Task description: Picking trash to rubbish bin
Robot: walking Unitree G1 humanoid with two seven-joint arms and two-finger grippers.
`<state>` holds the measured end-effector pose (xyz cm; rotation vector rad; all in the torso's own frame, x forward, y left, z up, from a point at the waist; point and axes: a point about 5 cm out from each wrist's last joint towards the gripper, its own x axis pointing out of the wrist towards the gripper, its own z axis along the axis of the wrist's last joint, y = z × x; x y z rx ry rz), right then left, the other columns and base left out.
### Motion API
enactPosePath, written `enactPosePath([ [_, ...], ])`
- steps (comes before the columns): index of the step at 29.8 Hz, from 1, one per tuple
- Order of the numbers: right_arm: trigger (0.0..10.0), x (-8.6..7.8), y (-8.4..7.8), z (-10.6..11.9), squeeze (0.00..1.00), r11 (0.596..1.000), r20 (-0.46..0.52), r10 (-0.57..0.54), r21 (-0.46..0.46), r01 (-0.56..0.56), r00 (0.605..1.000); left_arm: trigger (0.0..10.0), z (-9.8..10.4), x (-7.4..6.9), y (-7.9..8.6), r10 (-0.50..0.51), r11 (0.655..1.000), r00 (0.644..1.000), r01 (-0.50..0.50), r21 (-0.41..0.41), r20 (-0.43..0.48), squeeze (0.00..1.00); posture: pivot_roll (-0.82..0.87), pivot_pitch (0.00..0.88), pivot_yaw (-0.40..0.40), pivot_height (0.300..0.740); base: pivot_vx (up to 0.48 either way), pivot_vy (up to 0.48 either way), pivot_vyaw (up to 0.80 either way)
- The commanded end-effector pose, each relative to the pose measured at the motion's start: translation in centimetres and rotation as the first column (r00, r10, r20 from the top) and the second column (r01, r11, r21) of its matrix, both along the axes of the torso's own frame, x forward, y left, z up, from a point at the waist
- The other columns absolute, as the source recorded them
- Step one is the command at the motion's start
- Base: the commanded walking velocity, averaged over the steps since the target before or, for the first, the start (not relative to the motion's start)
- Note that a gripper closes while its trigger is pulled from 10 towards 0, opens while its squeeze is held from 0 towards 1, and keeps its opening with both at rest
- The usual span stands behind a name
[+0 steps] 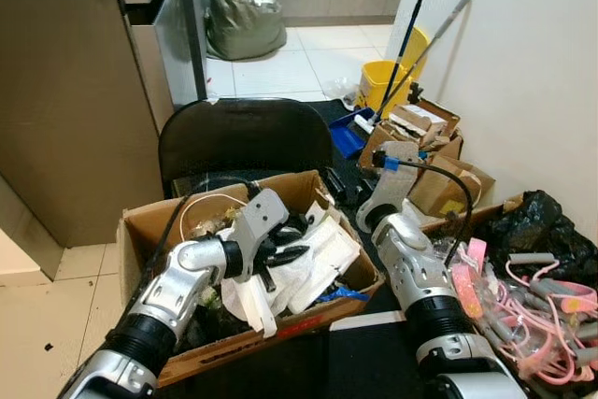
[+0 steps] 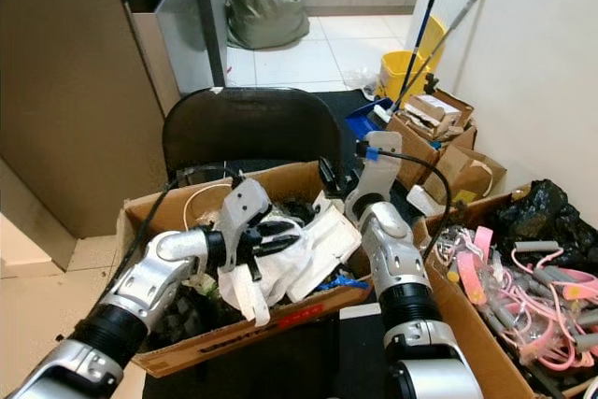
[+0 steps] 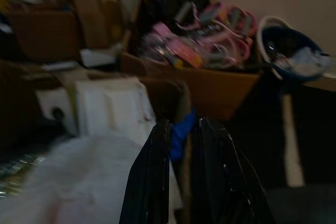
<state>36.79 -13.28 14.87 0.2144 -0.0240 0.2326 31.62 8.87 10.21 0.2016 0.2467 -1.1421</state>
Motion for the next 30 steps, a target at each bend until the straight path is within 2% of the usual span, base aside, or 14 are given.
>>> enactPosePath([
  [1,10.0,-0.1,-0.4,-0.2,0.00,1.000,0.000,-0.017,0.002,0.017,1.000,10.0,-0.6,-0.1,-0.3,-0.032,0.999,0.999,0.032,0.012,-0.034,0.03,-0.05,0.148,-0.021,0.740,0.000,0.000,0.00],
  [4,10.0,0.0,-0.5,-0.1,0.00,1.000,0.002,-0.022,0.002,0.022,1.000,10.0,-0.7,-0.1,-0.5,-0.057,0.998,0.997,0.056,-0.010,-0.054,0.06,-0.06,0.153,-0.018,0.740,0.000,0.000,0.00],
  [6,10.0,0.0,-0.4,-0.1,0.00,1.000,0.002,-0.021,-0.001,0.021,1.000,10.0,-0.8,-0.4,-1.0,-0.113,0.993,0.990,0.111,-0.024,-0.083,0.06,-0.06,0.152,-0.022,0.740,0.000,0.000,0.00],
  [9,10.0,0.0,-0.4,-0.1,0.00,1.000,0.002,-0.021,-0.001,0.021,1.000,10.0,-0.8,-0.4,-1.1,-0.121,0.992,0.989,0.119,-0.027,-0.087,0.06,-0.06,0.152,-0.022,0.740,0.000,0.000,0.00],
  [13,10.0,0.2,-0.1,0.1,0.00,1.000,0.002,-0.010,-0.004,0.010,1.000,10.0,-2.0,-0.8,-1.4,-0.166,0.984,0.977,0.174,0.048,-0.133,0.05,-0.06,0.148,-0.030,0.740,0.000,0.000,0.00],
  [15,10.0,0.3,0.0,0.2,0.00,1.000,0.003,-0.007,-0.006,0.007,1.000,10.0,-3.0,-1.0,-1.2,-0.177,0.973,0.970,0.198,0.115,-0.164,0.04,-0.06,0.145,-0.033,0.740,0.000,0.000,0.00],
  [17,10.0,0.5,0.0,0.4,0.00,1.000,0.004,-0.004,-0.007,0.004,1.000,10.0,-3.9,-1.0,-0.7,-0.148,0.967,0.970,0.183,0.180,-0.191,0.04,-0.06,0.144,-0.035,0.740,0.000,0.000,0.00],
  [20,10.0,0.6,0.0,0.5,0.00,1.000,0.006,-0.002,-0.008,0.002,1.000,10.0,-4.9,-0.9,0.1,-0.083,0.964,0.972,0.135,0.231,-0.222,0.04,-0.06,0.141,-0.038,0.740,0.000,0.000,0.00],
  [30,10.0,0.8,0.0,0.7,0.00,1.000,0.010,-0.003,-0.008,0.003,1.000,10.0,-6.4,-0.7,1.7,0.025,0.940,0.981,0.043,0.340,-0.192,0.04,-0.06,0.142,-0.038,0.740,0.000,0.000,0.00],
])
